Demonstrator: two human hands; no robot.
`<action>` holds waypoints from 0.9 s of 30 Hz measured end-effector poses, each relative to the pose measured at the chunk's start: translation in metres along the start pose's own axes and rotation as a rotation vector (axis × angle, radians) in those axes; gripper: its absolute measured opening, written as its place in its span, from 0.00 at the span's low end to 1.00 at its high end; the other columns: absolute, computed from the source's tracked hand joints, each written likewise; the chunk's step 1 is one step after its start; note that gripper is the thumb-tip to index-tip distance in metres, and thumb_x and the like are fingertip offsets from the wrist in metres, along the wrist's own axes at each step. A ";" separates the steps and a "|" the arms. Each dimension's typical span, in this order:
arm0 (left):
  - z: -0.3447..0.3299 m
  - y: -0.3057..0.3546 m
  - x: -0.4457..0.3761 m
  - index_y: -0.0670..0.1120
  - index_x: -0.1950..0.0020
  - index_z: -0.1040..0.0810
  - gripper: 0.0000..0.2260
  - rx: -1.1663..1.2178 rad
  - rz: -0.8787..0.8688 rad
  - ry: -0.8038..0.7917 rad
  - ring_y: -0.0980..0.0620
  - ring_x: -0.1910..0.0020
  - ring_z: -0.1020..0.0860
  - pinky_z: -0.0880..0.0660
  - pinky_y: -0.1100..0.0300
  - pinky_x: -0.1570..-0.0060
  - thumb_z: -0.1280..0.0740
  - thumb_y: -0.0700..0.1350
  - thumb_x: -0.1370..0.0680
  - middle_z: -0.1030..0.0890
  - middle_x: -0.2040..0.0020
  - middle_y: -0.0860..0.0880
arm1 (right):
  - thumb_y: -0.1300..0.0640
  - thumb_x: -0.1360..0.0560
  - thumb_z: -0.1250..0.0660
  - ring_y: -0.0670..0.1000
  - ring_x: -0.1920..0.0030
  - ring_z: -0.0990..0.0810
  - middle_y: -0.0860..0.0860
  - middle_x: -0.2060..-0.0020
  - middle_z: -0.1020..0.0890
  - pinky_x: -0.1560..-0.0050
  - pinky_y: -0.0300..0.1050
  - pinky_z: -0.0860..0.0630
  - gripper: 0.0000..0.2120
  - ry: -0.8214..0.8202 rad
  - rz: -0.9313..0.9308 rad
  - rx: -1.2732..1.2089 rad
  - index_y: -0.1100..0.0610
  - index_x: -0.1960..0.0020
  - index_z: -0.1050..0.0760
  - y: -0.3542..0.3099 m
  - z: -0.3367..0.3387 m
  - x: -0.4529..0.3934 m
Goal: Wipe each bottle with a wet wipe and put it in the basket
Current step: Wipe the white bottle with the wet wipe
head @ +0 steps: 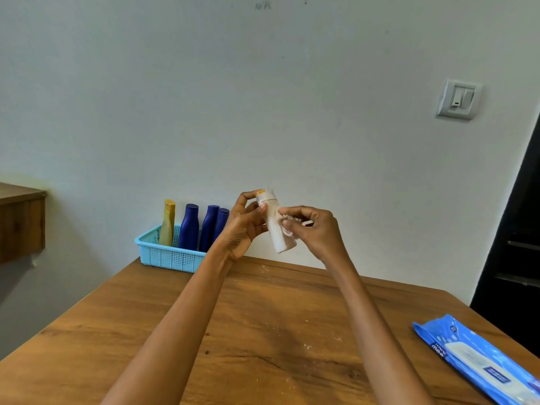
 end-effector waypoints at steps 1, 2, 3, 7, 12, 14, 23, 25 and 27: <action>0.001 0.000 0.000 0.48 0.43 0.30 0.16 -0.002 0.001 0.006 0.45 0.50 0.21 0.20 0.54 0.55 0.34 0.41 0.29 0.23 0.45 0.43 | 0.62 0.28 0.29 0.44 0.55 0.23 0.43 0.56 0.18 0.58 0.38 0.25 0.08 -0.031 -0.027 0.007 0.53 0.51 0.17 0.003 0.004 0.000; 0.001 -0.001 0.000 0.48 0.43 0.30 0.16 -0.009 0.006 0.005 0.44 0.49 0.21 0.20 0.54 0.55 0.33 0.42 0.29 0.23 0.44 0.43 | 0.62 0.29 0.29 0.44 0.57 0.24 0.43 0.58 0.19 0.59 0.38 0.26 0.07 -0.050 -0.049 0.028 0.53 0.54 0.17 0.005 0.007 0.000; 0.000 -0.002 0.000 0.48 0.43 0.30 0.16 -0.015 0.014 -0.003 0.44 0.49 0.21 0.20 0.53 0.55 0.33 0.42 0.30 0.24 0.44 0.43 | 0.62 0.29 0.29 0.44 0.58 0.24 0.44 0.59 0.19 0.60 0.37 0.26 0.06 -0.047 -0.056 0.053 0.53 0.55 0.17 0.007 0.009 0.000; -0.007 -0.005 0.000 0.48 0.43 0.28 0.31 -0.034 0.079 -0.080 0.45 0.50 0.20 0.21 0.53 0.55 0.19 0.51 0.41 0.21 0.46 0.45 | 0.62 0.28 0.30 0.42 0.54 0.22 0.43 0.57 0.18 0.56 0.36 0.24 0.06 0.117 0.019 0.007 0.53 0.54 0.20 0.008 0.006 0.002; -0.006 -0.003 0.002 0.48 0.44 0.28 0.34 -0.054 0.071 -0.097 0.45 0.50 0.20 0.21 0.54 0.55 0.18 0.54 0.44 0.21 0.45 0.43 | 0.65 0.28 0.31 0.45 0.51 0.20 0.44 0.55 0.18 0.53 0.39 0.22 0.10 0.048 0.041 -0.133 0.50 0.53 0.21 -0.002 -0.001 0.001; -0.002 -0.001 0.002 0.49 0.44 0.27 0.34 -0.060 0.057 -0.073 0.46 0.50 0.20 0.21 0.54 0.56 0.18 0.55 0.46 0.21 0.46 0.44 | 0.67 0.28 0.32 0.45 0.53 0.21 0.44 0.58 0.19 0.53 0.40 0.22 0.10 -0.056 0.020 -0.094 0.52 0.57 0.21 0.000 0.000 0.002; -0.006 -0.009 0.002 0.48 0.44 0.28 0.33 -0.107 0.110 -0.137 0.46 0.50 0.19 0.21 0.52 0.54 0.19 0.54 0.43 0.20 0.47 0.44 | 0.65 0.25 0.34 0.44 0.43 0.24 0.48 0.41 0.21 0.50 0.31 0.24 0.17 0.107 0.050 -0.049 0.53 0.38 0.25 0.007 -0.002 0.001; -0.004 -0.009 0.003 0.48 0.45 0.28 0.31 -0.103 0.104 -0.129 0.47 0.51 0.19 0.21 0.53 0.55 0.19 0.54 0.42 0.20 0.48 0.44 | 0.64 0.25 0.35 0.43 0.42 0.25 0.45 0.40 0.23 0.48 0.32 0.26 0.18 0.052 0.087 -0.036 0.51 0.37 0.26 0.002 -0.006 0.003; -0.002 -0.008 0.004 0.48 0.45 0.27 0.31 -0.109 0.097 -0.110 0.47 0.52 0.19 0.21 0.53 0.55 0.19 0.54 0.42 0.20 0.48 0.45 | 0.65 0.26 0.34 0.44 0.44 0.23 0.45 0.45 0.21 0.50 0.34 0.25 0.16 0.000 0.089 -0.037 0.51 0.42 0.23 0.001 -0.007 0.003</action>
Point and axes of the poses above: each hand's wrist, its own x-axis away from the middle knuckle, its own z-axis out of the back of the hand, y = z × x, the point moved 2 cm from there along -x, towards the middle knuckle
